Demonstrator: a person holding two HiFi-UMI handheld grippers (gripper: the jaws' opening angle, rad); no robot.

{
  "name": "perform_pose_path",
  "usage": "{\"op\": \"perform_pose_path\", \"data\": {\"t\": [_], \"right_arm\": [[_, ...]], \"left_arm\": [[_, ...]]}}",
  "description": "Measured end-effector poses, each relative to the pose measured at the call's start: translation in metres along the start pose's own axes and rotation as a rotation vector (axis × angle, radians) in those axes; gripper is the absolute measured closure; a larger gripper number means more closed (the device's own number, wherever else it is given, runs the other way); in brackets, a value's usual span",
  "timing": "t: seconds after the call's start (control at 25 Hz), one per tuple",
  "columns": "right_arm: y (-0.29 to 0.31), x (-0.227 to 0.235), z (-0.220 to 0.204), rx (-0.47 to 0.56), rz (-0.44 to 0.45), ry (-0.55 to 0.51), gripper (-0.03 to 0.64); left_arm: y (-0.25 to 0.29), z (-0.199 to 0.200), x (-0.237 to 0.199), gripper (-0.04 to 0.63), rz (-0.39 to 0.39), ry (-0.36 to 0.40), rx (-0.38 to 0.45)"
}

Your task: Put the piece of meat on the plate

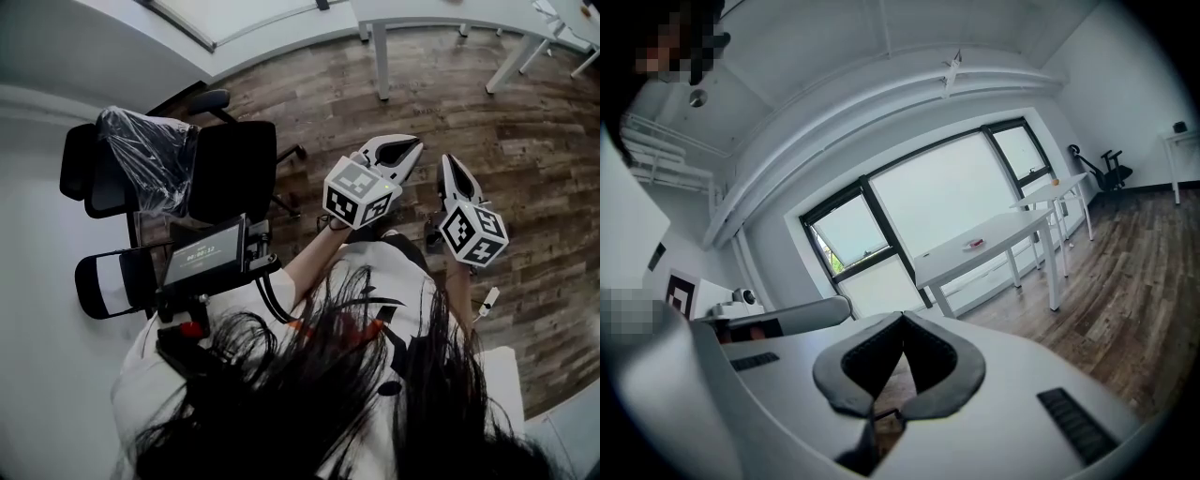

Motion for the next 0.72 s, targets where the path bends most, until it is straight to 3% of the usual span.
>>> {"op": "perform_pose_path", "data": {"t": [0.72], "right_arm": [[-0.0011,0.0002,0.0001,0.008,-0.009,-0.011,0.609]], "left_arm": [[0.0011,0.0000,0.0003,0.592,-0.012,0.016,0.005]]}}
Point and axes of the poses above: the fingertips, and each gripper's own axes: y forward along the fingers, x to its right, z out of its top, the point moved 8 cm from there along -y, backward along the fingers, and after that the axes turned 15 degrees about z, right-handed, at the moved point
